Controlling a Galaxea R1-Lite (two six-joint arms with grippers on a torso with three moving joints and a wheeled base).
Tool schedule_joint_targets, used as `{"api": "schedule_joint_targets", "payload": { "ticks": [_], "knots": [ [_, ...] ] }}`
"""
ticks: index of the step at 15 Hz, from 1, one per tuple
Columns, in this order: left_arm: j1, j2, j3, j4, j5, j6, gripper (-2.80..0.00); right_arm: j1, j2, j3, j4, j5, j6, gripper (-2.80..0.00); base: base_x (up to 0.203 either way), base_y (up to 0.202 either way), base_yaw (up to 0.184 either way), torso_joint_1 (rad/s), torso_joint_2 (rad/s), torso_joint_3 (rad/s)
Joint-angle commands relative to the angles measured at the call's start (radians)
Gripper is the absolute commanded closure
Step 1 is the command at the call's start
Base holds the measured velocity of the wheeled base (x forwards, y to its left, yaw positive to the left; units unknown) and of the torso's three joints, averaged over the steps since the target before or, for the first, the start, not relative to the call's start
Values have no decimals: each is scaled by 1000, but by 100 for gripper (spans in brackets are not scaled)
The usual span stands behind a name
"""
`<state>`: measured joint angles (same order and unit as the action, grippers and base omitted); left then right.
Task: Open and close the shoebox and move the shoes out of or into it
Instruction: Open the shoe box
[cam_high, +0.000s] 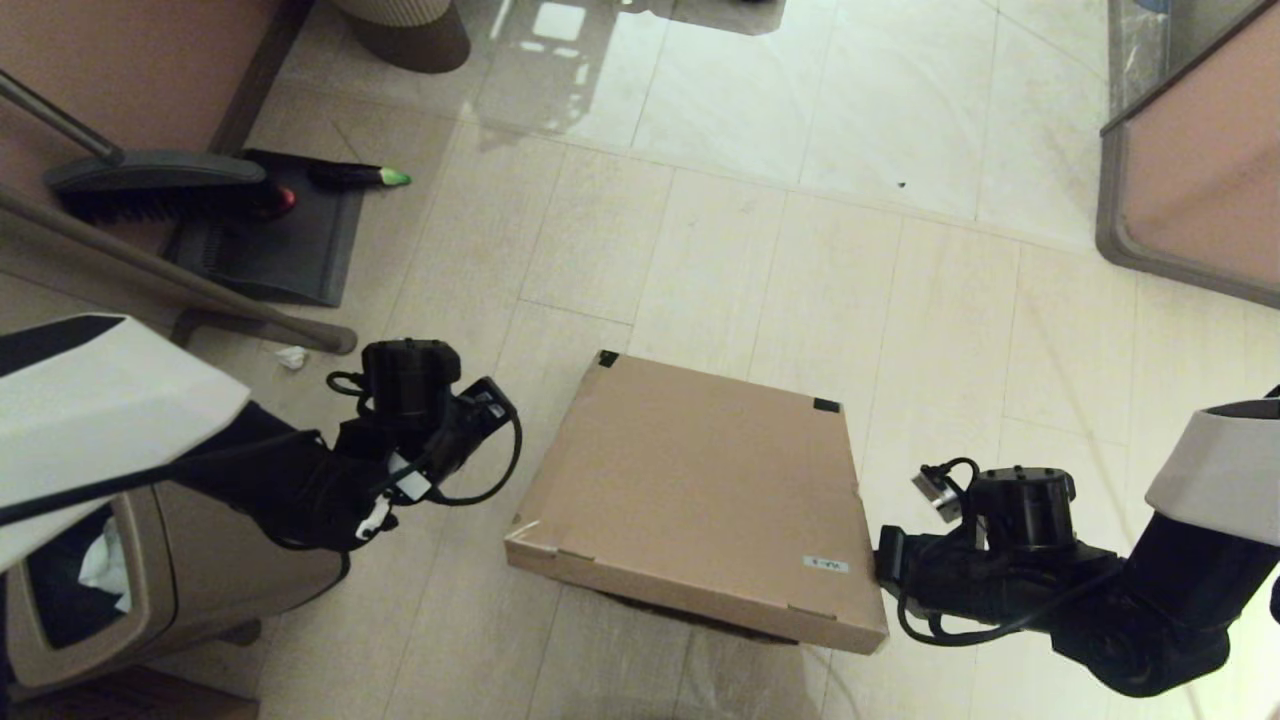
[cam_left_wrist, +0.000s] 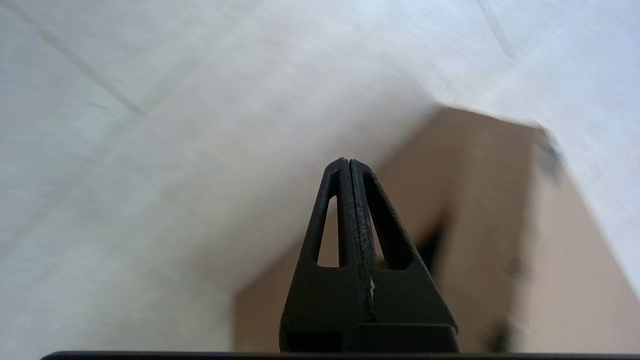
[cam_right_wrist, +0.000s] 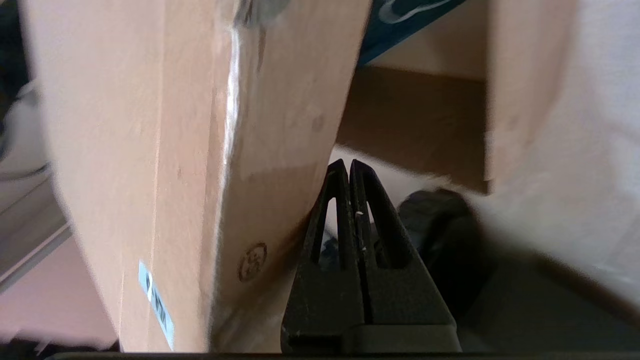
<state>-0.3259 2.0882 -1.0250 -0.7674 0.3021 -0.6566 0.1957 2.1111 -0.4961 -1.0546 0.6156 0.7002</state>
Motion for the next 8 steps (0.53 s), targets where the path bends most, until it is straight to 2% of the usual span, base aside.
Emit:
{"api": "schedule_joint_targets", "payload": {
  "ticks": [1,5,8],
  "knots": [
    [43,14,-1,17,6,-5,0,-2,-32,2,5,41,5,0,0,0,0,0,0,0],
    [54,29,11,72,18,-5,0,-2,-88,1,15,113,56,0,0,0,0,0,0,0],
    [40,41,19,160,22,-17,0,-4,-133,-2,15,128,117,0,0,0,0,0,0,0]
  ]
}}
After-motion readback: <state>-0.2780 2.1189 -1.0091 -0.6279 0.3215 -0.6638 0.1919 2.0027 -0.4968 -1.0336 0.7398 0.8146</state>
